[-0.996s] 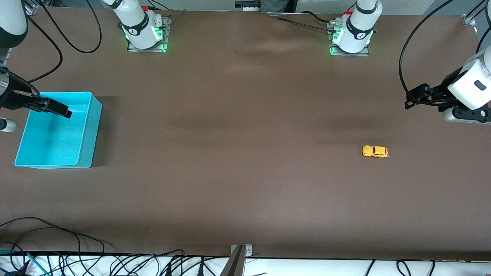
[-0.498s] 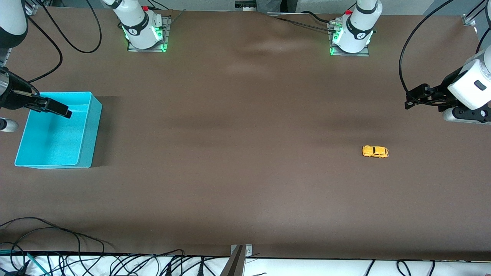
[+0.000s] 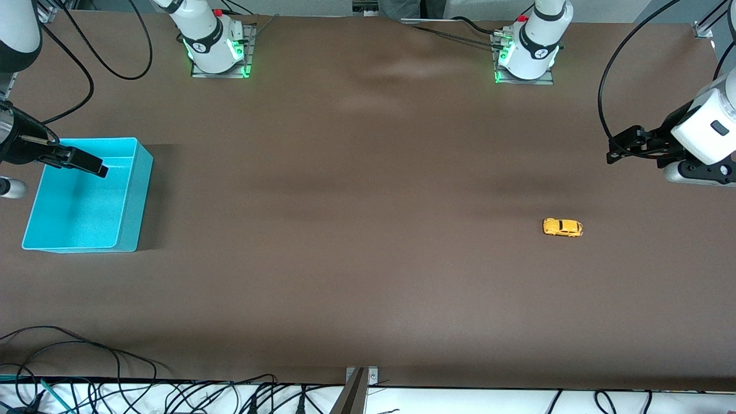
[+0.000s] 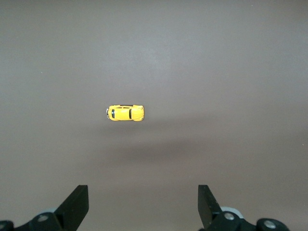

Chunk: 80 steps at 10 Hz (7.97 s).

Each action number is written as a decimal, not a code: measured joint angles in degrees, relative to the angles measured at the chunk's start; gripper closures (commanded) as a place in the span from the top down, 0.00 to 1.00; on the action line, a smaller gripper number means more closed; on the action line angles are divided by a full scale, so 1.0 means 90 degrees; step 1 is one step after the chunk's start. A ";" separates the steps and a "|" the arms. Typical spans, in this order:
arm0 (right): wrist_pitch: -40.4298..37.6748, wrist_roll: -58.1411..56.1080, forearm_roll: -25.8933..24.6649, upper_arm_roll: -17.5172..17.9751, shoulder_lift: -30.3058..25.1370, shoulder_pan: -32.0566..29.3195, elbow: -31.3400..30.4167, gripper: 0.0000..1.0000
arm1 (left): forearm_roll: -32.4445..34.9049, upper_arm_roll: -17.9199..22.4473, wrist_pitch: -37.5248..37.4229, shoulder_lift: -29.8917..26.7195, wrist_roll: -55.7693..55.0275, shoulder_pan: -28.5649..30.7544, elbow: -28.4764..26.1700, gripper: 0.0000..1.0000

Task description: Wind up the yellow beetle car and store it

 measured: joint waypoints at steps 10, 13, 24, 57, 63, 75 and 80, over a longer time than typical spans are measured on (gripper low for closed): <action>0.0011 0.0000 0.0049 0.0000 0.0009 -0.0002 0.0000 1.00 | 0.0000 0.0000 0.0000 0.0000 0.0000 0.0000 0.0000 1.00; 0.0011 0.0000 0.0049 0.0000 0.0010 -0.0002 0.0000 1.00 | 0.0000 0.0000 0.0000 0.0000 0.0000 0.0000 0.0000 1.00; 0.0028 0.0000 0.0054 0.0000 0.0014 -0.0002 -0.0002 1.00 | 0.0003 0.0063 0.0038 0.0499 0.0916 0.0048 0.0000 1.00; -0.0020 -0.1089 -0.0280 0.0041 0.0174 0.0164 -0.0105 1.00 | 0.1760 0.0067 0.7037 0.2199 0.9353 0.0721 -0.4154 0.12; -0.0016 -0.1094 -0.0292 0.0039 0.0207 0.0179 -0.0111 1.00 | 0.1760 0.0074 0.7041 0.2215 0.9381 0.0898 -0.4125 0.14; 0.0272 -0.1093 -0.0413 -0.0246 0.0253 0.0118 -0.0087 1.00 | 0.1763 0.0101 0.7041 0.2796 1.1216 0.2587 -0.3202 0.15; 0.0233 -0.1093 -0.0413 -0.0258 0.0249 0.0101 -0.0088 1.00 | 0.1763 0.0100 0.7041 0.2870 1.1456 0.2717 -0.3083 0.15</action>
